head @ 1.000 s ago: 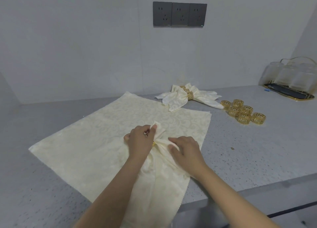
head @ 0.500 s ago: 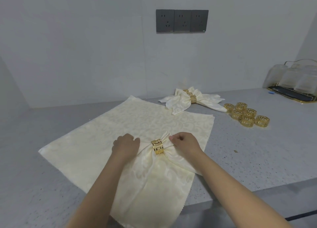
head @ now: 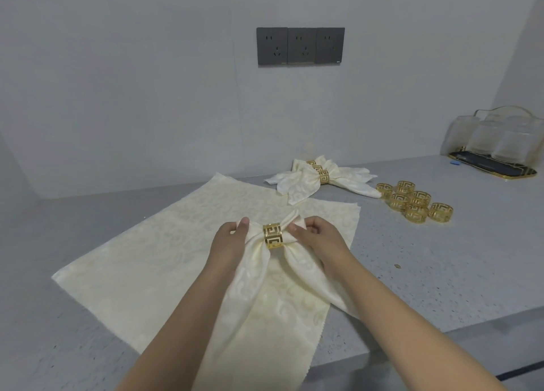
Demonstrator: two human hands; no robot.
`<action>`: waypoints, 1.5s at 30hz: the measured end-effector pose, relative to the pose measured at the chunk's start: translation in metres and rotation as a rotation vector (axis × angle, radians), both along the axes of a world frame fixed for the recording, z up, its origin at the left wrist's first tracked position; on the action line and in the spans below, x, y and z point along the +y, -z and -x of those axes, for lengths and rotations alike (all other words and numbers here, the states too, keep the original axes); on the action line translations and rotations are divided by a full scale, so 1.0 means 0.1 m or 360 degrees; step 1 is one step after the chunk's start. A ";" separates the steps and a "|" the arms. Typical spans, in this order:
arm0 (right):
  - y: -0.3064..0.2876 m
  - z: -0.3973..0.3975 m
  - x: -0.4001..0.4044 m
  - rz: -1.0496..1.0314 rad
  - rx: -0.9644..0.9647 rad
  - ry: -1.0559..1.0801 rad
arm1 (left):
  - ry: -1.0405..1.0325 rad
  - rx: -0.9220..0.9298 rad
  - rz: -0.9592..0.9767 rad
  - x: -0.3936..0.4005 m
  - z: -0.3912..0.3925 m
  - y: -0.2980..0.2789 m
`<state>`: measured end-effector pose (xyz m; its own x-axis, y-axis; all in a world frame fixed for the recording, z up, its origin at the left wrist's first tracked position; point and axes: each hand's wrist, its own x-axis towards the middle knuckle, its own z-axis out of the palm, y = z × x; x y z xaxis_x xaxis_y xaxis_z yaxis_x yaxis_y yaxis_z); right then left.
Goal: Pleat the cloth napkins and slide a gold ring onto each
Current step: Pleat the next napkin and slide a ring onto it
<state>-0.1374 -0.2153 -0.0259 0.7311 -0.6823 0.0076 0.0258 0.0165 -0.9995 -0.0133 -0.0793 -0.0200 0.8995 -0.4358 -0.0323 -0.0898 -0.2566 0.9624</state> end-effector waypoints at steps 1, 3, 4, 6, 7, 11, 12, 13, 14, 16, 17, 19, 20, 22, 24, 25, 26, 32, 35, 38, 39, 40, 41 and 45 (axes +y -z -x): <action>-0.02 0.01 -0.03 0.0044 0.0016 0.0017 | 0.0025 -0.0017 -0.0004 -0.04 -0.01 -0.01; -0.06 0.04 -0.13 0.0133 0.0046 0.0127 | 0.0121 -0.0014 -0.0001 -0.16 0.02 -0.05; -0.06 0.05 -0.20 0.0153 0.0039 0.0176 | 0.0163 -0.0001 0.0014 -0.21 0.03 -0.08; -0.07 0.08 -0.32 0.0174 0.0023 0.0242 | 0.0205 0.0002 0.0049 -0.34 0.07 -0.12; -0.08 0.10 -0.39 0.0198 0.0019 0.0263 | 0.0214 -0.0013 0.0062 -0.41 0.08 -0.14; -0.10 0.12 -0.65 0.0357 0.0073 0.0354 | 0.0242 -0.0039 0.0062 -0.71 0.12 -0.19; -0.11 0.11 -0.73 0.0399 0.0087 0.0384 | 0.0252 -0.0024 0.0057 -0.81 0.12 -0.20; -0.13 0.10 -0.82 0.0438 0.0098 0.0413 | 0.0268 -0.0002 0.0050 -0.91 0.11 -0.22; -0.12 0.09 -0.87 0.0471 0.0121 0.0430 | 0.0293 0.0020 0.0044 -0.97 0.10 -0.22; -0.14 0.04 -1.11 0.0581 0.0206 0.0472 | 0.0402 0.0065 0.0010 -1.20 0.07 -0.25; -0.16 0.00 -1.22 0.0650 0.0261 0.0483 | 0.0476 0.0053 -0.0013 -1.28 0.06 -0.28; -0.22 -0.07 -1.46 0.0769 0.0340 0.0503 | 0.0619 0.0010 -0.0063 -1.49 0.02 -0.36; -0.26 -0.14 -1.62 0.0858 0.0393 0.0513 | 0.0666 -0.0040 -0.0103 -1.63 -0.03 -0.40; -0.36 -0.26 -1.85 0.0985 0.0534 0.0500 | 0.0735 -0.0209 -0.0262 -1.86 -0.15 -0.47; -0.42 -0.41 -2.07 0.0999 0.0642 0.0426 | 0.0732 -0.0356 -0.0388 -2.09 -0.30 -0.51; -0.45 -0.50 -2.19 0.0988 0.0680 0.0389 | 0.0695 -0.0411 -0.0436 -2.23 -0.40 -0.52; -0.45 -0.60 -2.31 0.0988 0.0700 0.0374 | 0.0661 -0.0437 -0.0442 -2.35 -0.46 -0.53; -0.19 -0.97 -2.70 0.1018 0.0880 0.0395 | 0.0564 -0.0541 -0.0609 -2.82 -0.69 -0.17; 0.07 -1.02 -2.75 0.1015 0.0889 0.0457 | 0.0520 -0.0601 -0.0629 -2.88 -0.72 0.07; 0.22 -1.04 -2.75 0.1184 0.0990 0.0461 | 0.0511 -0.0780 -0.0596 -2.90 -0.78 0.27; 0.23 -1.05 -2.76 0.1245 0.1031 0.0464 | 0.0503 -0.0830 -0.0618 -2.91 -0.80 0.30; 0.26 -1.06 -2.77 0.1279 0.1075 0.0452 | 0.0500 -0.0868 -0.0628 -2.91 -0.82 0.35; 0.28 -1.08 -2.78 0.1296 0.1111 0.0438 | 0.0493 -0.0898 -0.0643 -2.92 -0.84 0.38; 0.30 -1.12 -2.83 0.1282 0.1179 0.0414 | 0.0481 -0.0951 -0.0620 -2.92 -0.86 0.42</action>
<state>-0.0251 -0.4980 -0.0556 0.5745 -0.8068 0.1380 -0.6703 -0.5606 -0.4863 0.0726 -0.3715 -0.0622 0.6561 -0.7220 0.2196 -0.6855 -0.4484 0.5737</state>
